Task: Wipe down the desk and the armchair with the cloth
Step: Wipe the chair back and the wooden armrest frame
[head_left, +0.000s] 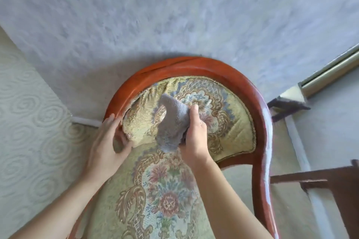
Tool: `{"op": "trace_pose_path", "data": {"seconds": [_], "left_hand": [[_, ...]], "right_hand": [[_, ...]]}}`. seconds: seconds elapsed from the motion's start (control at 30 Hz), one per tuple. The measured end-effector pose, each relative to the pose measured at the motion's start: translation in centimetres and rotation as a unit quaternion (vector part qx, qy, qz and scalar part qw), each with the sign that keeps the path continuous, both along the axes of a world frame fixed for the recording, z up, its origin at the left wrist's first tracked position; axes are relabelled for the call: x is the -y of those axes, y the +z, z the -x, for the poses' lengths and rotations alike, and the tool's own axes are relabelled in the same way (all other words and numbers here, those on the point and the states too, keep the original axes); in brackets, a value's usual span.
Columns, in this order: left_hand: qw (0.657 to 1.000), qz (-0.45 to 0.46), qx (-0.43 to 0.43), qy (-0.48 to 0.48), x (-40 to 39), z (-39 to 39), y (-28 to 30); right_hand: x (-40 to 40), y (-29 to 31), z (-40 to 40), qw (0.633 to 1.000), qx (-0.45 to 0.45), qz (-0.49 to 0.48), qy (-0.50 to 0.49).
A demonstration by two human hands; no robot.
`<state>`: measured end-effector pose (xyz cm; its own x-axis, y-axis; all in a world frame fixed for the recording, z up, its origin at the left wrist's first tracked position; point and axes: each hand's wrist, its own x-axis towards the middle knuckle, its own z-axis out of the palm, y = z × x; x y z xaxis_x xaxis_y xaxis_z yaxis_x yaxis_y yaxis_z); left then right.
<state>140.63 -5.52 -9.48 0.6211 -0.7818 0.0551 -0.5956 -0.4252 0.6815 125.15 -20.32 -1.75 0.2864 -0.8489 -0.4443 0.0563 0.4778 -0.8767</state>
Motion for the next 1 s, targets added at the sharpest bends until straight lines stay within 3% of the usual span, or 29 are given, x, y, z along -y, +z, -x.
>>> {"op": "trace_pose_path", "data": {"seconds": [0.07,0.2,0.37,0.47,0.57,0.73,0.83,0.93,1.0], "left_hand": [[0.996,0.027,0.048,-0.064,4.1,1.6,0.9],[0.977,0.066,0.053,-0.193,12.2,7.0,2.1],[0.936,0.081,0.123,-0.318,21.5,12.4,3.4],[0.909,0.084,0.193,-0.359,26.2,14.9,4.5],[0.890,0.121,0.242,-0.367,29.8,16.8,5.6],[0.846,0.088,0.348,-0.394,34.7,17.9,6.9],[0.816,0.105,0.411,-0.393,37.1,17.1,7.6],[0.792,0.095,0.473,-0.373,38.3,16.5,7.6],[0.774,0.123,0.501,-0.367,38.7,16.2,7.1]], "right_hand": [[2.0,0.6,3.5,0.996,0.029,-0.033,-0.072],[5.5,0.8,10.4,0.955,0.154,-0.130,-0.216],[8.6,1.1,19.2,0.906,0.322,-0.123,-0.244],[9.9,1.6,23.3,0.898,0.337,-0.098,-0.264],[11.2,1.9,26.0,0.903,0.282,-0.067,-0.318],[13.9,2.1,28.9,0.906,0.154,0.038,-0.392],[15.0,1.3,28.5,0.924,-0.048,0.134,-0.356],[14.7,-1.3,26.1,0.893,-0.244,0.252,-0.282],[14.1,-3.8,23.7,0.880,-0.298,0.313,-0.198]]}}
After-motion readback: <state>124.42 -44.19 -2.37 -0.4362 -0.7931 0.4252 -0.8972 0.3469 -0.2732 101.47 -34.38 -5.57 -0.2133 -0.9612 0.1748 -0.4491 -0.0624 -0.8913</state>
